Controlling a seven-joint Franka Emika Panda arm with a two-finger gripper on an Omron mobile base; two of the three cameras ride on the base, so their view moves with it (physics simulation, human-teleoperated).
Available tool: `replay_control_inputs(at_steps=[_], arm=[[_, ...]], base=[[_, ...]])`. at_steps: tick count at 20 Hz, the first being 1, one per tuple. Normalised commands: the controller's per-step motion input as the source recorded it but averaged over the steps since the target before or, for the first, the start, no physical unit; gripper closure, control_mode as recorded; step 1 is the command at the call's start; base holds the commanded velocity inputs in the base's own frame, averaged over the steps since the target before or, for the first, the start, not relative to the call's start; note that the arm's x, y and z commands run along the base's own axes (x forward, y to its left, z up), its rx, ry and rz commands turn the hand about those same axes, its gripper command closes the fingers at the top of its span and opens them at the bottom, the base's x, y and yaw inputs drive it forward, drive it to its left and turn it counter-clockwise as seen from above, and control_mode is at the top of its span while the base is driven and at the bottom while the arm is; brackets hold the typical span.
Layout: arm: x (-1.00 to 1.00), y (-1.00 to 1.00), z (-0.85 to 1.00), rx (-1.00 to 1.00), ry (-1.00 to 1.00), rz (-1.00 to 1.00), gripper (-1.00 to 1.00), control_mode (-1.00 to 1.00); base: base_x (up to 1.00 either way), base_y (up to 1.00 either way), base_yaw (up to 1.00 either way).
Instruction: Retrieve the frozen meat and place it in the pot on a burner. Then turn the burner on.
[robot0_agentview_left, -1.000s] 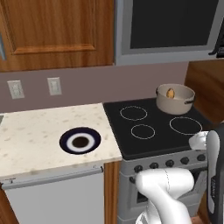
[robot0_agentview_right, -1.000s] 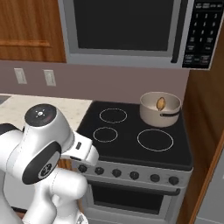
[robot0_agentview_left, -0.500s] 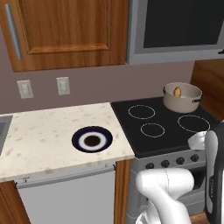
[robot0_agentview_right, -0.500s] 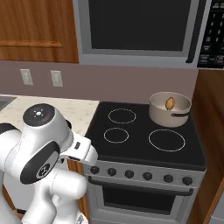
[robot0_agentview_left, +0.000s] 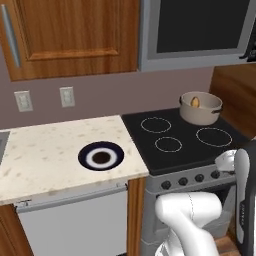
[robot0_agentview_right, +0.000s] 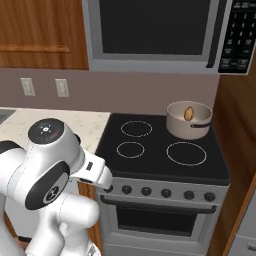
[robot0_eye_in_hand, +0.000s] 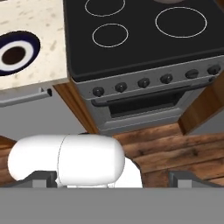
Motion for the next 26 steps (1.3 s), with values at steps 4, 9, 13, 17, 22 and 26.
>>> replay_control_inputs(at_steps=[4, 9, 13, 17, 22, 26], arm=[[0.0, 0.0, 0.0, 0.0, 0.0, 0.0, -1.0, 1.0], [0.0, 0.0, 0.0, 0.0, 0.0, 0.0, -1.0, 1.0], [0.0, 0.0, 0.0, 0.0, 0.0, 0.0, -1.0, 1.0], [0.0, 0.0, 0.0, 0.0, 0.0, 0.0, -1.0, -1.0], [0.21, -0.19, 0.0, 0.0, -0.01, 0.07, -1.0, -1.0], [0.56, -0.98, -0.03, 0.08, -0.21, 0.45, -1.0, -1.0]], base=[[-0.55, 0.22, -0.14], [-0.44, 0.4, -0.1], [-0.01, 0.2, -0.01], [0.0, 0.0, 0.0], [0.0, 0.0, 0.0], [0.0, 0.0, 0.0]])
